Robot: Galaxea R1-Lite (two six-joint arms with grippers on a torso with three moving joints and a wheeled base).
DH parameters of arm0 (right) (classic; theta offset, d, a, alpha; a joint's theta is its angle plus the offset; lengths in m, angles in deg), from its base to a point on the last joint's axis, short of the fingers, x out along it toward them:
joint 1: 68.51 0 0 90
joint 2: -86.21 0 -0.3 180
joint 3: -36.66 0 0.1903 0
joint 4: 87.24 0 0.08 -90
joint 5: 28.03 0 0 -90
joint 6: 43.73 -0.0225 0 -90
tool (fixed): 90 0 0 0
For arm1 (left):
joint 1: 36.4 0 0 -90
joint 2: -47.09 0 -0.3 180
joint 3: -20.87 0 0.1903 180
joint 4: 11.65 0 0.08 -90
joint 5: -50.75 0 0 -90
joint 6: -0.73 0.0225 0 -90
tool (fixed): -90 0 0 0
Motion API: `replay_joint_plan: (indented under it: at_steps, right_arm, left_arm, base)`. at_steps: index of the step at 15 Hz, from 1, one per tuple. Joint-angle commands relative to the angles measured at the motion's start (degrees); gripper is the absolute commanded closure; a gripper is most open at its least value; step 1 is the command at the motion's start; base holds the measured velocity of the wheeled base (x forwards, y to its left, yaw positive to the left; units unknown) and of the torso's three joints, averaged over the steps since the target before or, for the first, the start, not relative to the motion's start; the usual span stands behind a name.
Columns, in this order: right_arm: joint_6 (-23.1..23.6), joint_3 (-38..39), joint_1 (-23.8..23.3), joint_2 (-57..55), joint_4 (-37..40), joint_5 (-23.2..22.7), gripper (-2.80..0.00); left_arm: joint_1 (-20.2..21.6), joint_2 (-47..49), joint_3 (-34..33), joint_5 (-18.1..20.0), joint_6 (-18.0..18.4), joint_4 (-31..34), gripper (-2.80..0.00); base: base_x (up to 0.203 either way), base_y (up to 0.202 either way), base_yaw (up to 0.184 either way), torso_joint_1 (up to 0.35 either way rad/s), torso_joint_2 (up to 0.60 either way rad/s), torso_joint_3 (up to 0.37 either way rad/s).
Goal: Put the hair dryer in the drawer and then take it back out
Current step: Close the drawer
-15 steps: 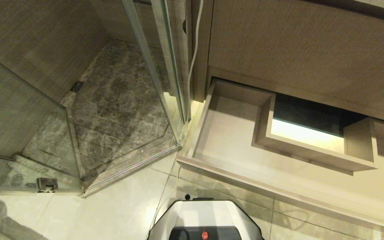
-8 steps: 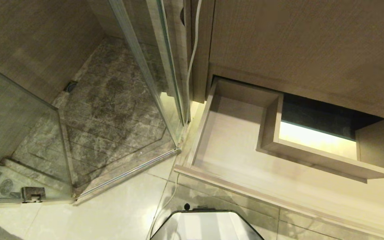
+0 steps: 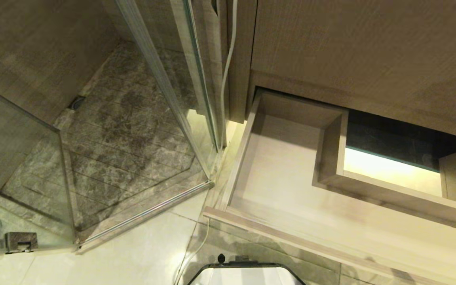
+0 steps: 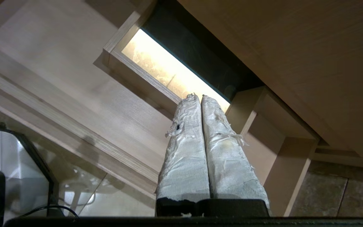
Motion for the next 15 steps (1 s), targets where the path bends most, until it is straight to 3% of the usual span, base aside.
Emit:
replay_joint_plan:
  at_steps: [1, 9, 15]
  right_arm:
    - [0.1, 0.1, 0.0, -0.1, 0.3, -0.1, 0.00]
    - [0.1, 0.1, 0.2, -0.6, 0.4, 0.0, 0.00]
    - [0.0, -0.4, 0.2, -0.7, 2.0, -0.5, 0.00]
  left_arm:
    - [0.0, 0.0, -0.1, 0.0, 0.0, 0.1, 0.00]
    - [0.0, 0.0, -0.1, 0.0, 0.0, 0.1, 0.00]
    - [-0.1, 0.0, 0.0, 0.0, 0.0, 0.1, 0.00]
  base:
    - [0.000, 0.000, 0.000, -0.056, 0.36, 0.345]
    - [0.000, 0.000, 0.000, -0.040, 0.32, 0.257]
    - [0.000, 0.002, -0.010, 0.002, 0.09, 0.054]
